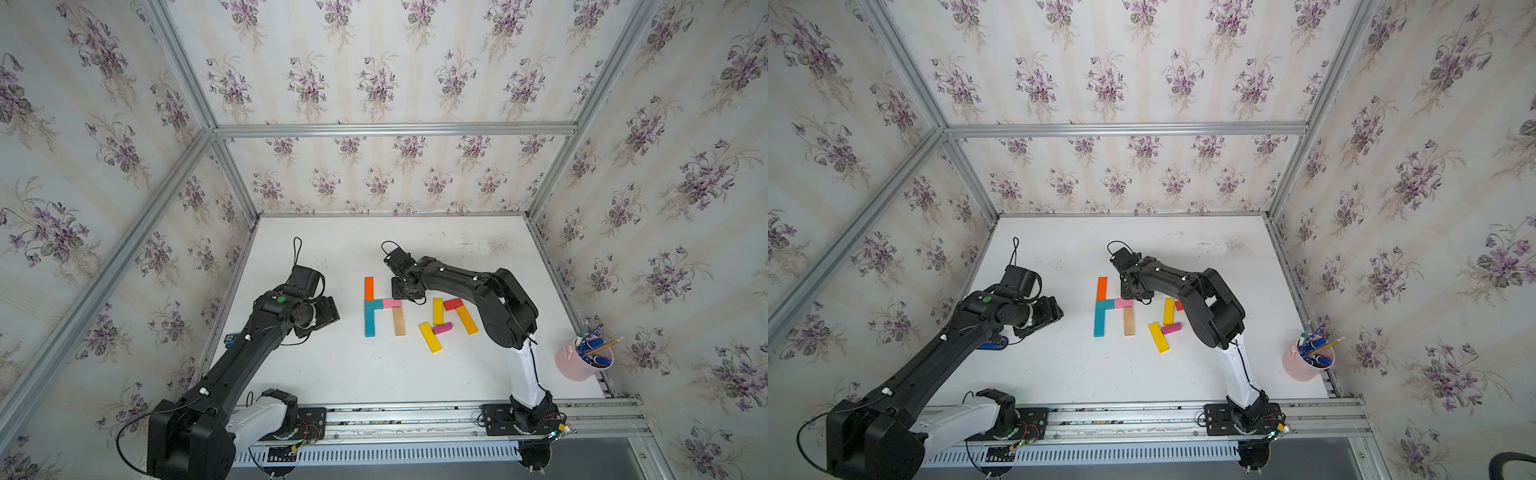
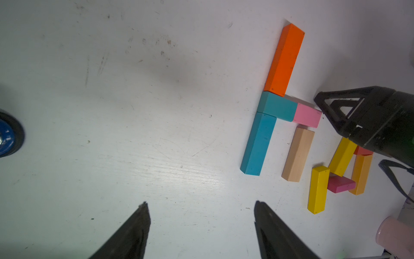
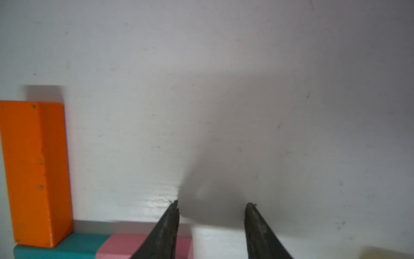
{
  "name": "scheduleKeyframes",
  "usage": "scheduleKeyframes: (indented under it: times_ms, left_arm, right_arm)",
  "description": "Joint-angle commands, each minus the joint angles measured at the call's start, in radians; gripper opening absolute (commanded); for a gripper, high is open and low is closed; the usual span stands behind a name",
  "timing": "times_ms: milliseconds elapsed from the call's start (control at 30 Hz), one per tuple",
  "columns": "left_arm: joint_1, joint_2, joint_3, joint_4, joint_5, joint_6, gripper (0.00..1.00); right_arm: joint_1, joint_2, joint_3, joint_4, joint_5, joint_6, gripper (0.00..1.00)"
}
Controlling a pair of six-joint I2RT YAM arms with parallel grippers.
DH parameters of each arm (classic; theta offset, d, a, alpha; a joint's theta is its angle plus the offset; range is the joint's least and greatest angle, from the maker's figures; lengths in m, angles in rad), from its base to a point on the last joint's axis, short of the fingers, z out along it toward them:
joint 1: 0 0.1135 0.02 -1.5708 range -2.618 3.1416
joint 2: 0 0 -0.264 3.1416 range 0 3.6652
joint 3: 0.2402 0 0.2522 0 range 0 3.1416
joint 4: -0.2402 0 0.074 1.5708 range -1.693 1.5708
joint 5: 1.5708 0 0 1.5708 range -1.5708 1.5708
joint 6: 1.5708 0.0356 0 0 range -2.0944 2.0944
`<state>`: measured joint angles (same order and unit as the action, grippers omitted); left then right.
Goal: Assemble the letter h with building blocks
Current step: Assemble the building block at the center of the board.
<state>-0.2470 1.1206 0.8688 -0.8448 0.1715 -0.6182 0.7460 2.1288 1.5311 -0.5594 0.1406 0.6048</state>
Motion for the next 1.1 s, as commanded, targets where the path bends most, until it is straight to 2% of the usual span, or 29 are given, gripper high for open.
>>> scheduleKeyframes:
  times_ms: [0, 1067]
  left_arm:
    - [0.002, 0.0, -0.001, 0.013, -0.007, 0.006, 0.76]
    - [0.002, 0.005, -0.013, 0.024, -0.004, 0.005, 0.76]
  right_arm:
    - [0.001, -0.004, -0.003, -0.023, -0.01, 0.004, 0.49]
    - [0.016, -0.013, 0.005, -0.042, 0.009, 0.011, 0.49]
